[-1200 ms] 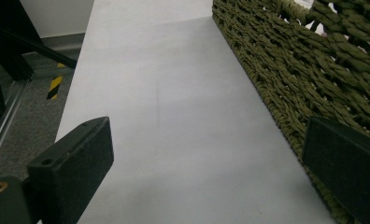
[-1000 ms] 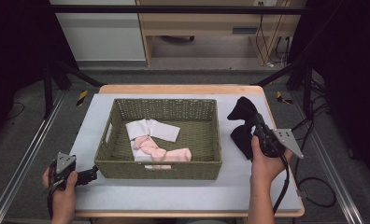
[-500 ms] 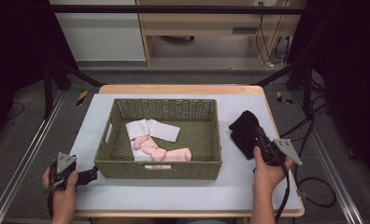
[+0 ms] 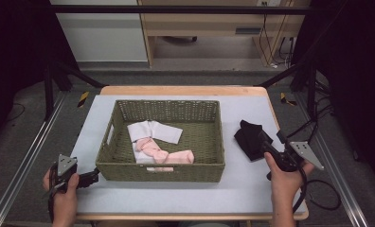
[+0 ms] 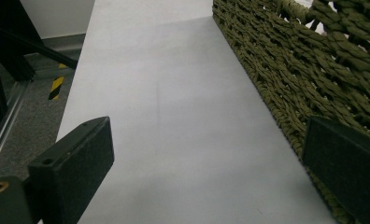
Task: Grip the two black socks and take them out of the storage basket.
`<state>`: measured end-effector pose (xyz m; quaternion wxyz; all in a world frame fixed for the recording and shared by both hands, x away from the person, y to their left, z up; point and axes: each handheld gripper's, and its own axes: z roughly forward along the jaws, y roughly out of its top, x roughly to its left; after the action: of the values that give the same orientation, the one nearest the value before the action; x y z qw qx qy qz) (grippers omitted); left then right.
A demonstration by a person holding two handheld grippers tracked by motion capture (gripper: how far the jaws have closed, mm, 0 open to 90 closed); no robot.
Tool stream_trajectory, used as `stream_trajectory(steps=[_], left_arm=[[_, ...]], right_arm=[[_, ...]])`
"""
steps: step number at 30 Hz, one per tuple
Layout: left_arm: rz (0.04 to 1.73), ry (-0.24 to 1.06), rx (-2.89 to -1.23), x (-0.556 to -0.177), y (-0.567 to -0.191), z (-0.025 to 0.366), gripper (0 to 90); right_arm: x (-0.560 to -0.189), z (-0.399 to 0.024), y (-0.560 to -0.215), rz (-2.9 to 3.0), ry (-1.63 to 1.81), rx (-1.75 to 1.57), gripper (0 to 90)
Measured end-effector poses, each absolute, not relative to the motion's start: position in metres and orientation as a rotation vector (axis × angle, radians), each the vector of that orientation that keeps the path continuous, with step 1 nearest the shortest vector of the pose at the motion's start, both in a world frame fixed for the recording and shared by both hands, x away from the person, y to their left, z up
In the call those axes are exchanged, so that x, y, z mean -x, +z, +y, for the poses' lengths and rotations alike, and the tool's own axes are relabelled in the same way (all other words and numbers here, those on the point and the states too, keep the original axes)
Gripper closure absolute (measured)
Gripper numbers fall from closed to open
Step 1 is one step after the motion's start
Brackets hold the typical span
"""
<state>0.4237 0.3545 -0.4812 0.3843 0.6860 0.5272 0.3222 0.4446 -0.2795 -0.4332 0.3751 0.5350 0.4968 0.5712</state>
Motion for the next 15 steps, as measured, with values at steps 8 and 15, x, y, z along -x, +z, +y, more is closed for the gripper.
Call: stream_trajectory(steps=[8, 15], left_arm=[[1.347, 0.818, -1.74, -0.424, -0.481, 0.355, 2.4], [1.348, 0.818, -1.732, -0.423, -0.481, 0.356, 2.4]], right_arm=[[-0.416, -0.293, -0.423, 1.336, 1.466, -1.345, 5.7], [-0.401, -0.304, -0.426, 1.349, 1.463, -1.354, 0.5]])
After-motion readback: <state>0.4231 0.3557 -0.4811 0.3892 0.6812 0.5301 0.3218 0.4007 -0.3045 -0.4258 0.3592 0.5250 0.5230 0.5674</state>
